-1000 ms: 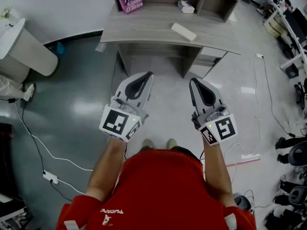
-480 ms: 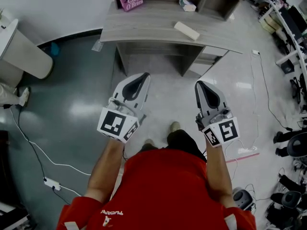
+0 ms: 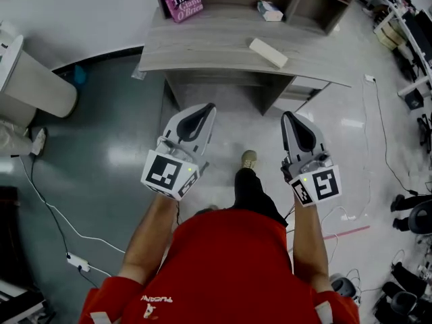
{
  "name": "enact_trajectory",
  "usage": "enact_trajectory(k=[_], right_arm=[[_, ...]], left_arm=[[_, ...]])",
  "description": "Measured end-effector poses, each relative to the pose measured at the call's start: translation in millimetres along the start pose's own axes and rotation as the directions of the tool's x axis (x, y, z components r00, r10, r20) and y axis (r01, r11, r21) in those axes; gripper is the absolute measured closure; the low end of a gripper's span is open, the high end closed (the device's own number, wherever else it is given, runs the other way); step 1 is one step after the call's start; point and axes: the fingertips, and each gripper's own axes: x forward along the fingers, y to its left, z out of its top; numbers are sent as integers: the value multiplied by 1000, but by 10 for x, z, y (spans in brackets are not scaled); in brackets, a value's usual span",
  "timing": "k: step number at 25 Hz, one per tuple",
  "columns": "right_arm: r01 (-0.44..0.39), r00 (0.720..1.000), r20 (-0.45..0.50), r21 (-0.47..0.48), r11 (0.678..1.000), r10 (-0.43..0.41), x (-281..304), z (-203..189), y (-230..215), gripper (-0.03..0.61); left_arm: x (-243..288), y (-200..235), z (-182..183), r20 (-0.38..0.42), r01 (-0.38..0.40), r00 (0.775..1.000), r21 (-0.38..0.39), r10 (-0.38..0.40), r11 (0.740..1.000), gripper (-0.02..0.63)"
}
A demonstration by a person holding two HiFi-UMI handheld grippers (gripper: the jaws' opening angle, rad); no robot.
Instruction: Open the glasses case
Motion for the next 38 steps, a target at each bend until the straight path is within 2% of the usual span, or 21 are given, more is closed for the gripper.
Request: enact_trajectory(k=[7, 12, 16, 20, 28, 34, 38], right_arm=[[-27, 1000, 11, -44, 999, 27, 566, -123, -794, 574], [-54, 999, -9, -35, 998, 54, 922, -268, -1400, 574], [-77, 997, -27, -13, 997, 77, 1175, -436, -1835, 574], [-109, 993, -51, -2, 994, 108, 1390, -606, -2176, 574], [-136, 984, -115, 33, 990, 139, 1655, -933, -2491, 574], [-129, 980, -154, 15, 992, 130, 1801, -1100, -2543, 574], [-118, 971, -212, -14, 993, 113, 1955, -1281, -2575, 574]], left_arm=[[895, 323, -121, -48, -22, 999, 41, 24, 999, 604], [1601, 475, -256, -84, -31, 996, 55, 36, 998, 604], [2080, 614, -493, -113, -37, 993, 69, 45, 997, 604], [2481, 738, -736, -175, -59, 982, 75, 71, 995, 604], [2954, 885, -1194, -312, -63, 946, 81, 86, 995, 601], [3153, 1002, -1532, -392, -38, 918, 63, 60, 997, 600], [3266, 1141, -1711, -430, -4, 903, 48, 24, 999, 600]])
